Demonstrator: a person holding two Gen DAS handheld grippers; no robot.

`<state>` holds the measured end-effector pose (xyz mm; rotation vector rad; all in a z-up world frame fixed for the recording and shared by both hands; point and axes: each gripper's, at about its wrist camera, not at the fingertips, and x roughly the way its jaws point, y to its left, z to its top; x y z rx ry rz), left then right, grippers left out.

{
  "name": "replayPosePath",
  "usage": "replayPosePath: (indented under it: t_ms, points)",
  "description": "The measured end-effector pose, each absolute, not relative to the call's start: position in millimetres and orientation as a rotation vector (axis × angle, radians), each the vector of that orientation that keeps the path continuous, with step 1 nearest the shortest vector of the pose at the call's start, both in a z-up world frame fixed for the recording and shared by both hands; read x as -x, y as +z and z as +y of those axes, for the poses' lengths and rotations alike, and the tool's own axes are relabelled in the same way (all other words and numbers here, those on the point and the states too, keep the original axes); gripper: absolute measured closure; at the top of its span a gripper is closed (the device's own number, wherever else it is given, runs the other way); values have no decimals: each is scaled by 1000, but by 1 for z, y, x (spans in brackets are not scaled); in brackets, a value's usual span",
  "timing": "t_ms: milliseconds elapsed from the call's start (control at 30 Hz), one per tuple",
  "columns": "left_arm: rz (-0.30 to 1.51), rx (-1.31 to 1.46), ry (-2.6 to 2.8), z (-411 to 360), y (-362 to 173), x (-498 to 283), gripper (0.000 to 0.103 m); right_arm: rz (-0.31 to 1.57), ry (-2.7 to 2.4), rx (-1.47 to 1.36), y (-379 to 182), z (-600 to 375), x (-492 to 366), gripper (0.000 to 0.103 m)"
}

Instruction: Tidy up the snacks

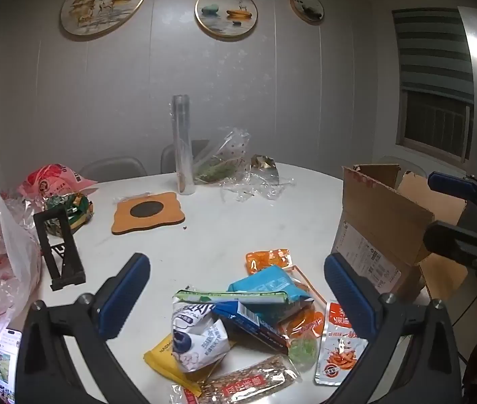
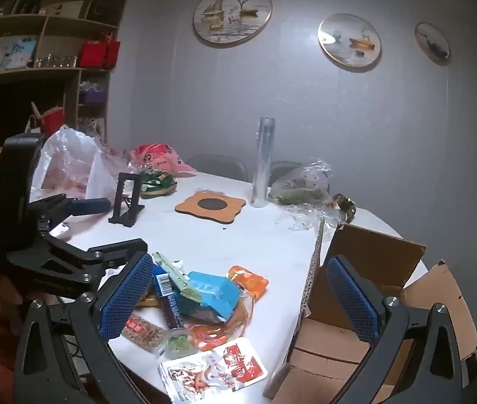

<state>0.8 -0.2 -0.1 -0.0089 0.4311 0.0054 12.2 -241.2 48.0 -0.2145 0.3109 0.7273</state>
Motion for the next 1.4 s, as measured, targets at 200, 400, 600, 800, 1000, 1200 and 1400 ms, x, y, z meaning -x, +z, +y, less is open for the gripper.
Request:
replayPosePath:
  t_ms: [200,400,600,800,1000,1200,1400]
  points:
    - [422,7,9,1,0,-2,1,304,728,166,46,-246,-16,0]
    - [417,7,19,3,1,0,1,306,726,169,37,-248,-23,0]
    - [413,16,31,7,0,1,1,309,725,176,37,-240,-15,0]
    - [412,15,33,6,0,1,1,313,725,176,34,-239,-11,0]
    - [419,21,17,5,-1,1,1,316,723,169,33,-241,-13,0]
    - [419,20,18,7,-1,0,1,320,720,164,33,-244,-14,0]
    - [422,14,24,8,-2,-1,1,322,722,167,34,-245,-14,0]
